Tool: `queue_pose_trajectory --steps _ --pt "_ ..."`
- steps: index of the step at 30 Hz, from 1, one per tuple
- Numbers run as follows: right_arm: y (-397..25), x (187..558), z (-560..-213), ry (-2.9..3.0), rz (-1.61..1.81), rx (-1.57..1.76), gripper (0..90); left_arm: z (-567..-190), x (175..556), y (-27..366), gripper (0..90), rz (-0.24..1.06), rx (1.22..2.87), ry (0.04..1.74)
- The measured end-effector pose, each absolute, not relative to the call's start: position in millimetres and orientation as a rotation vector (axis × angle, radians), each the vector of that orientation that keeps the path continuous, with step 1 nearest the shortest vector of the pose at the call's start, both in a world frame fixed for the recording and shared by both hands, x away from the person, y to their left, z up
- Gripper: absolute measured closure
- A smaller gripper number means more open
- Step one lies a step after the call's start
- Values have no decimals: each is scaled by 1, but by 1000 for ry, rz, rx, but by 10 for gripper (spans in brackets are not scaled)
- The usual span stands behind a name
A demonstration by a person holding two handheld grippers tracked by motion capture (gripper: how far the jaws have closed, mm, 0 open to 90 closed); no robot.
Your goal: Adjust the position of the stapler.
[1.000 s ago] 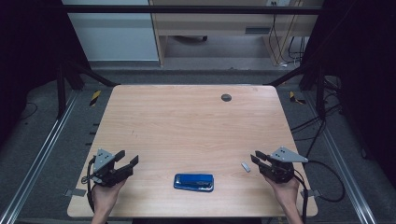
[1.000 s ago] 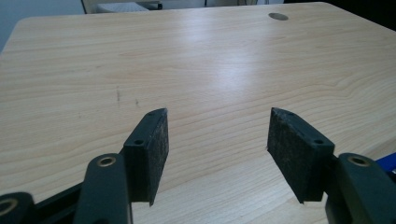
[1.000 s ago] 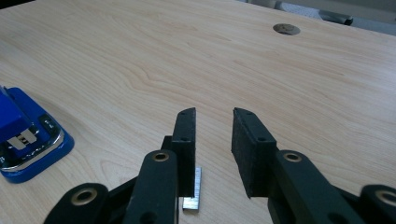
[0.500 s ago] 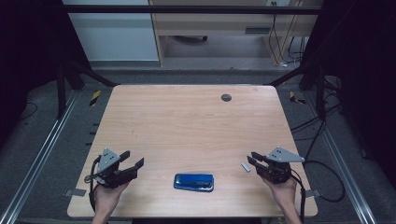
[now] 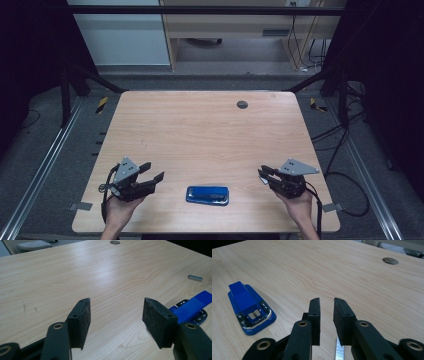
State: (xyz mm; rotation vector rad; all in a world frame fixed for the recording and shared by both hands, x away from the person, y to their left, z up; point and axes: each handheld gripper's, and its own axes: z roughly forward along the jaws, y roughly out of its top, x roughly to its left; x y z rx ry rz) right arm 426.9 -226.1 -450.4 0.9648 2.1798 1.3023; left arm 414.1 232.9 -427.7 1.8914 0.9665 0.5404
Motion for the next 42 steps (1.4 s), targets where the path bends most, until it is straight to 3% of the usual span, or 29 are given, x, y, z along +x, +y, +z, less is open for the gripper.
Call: queue_pose_trajectory --steps 18,42 --pt "-222 425 -452 2205 1298 952 796 -413 417 208 413 497 1970 864" --pt "-209 418 -452 2280 1356 895 900 -398 433 154 444 421 2120 678"
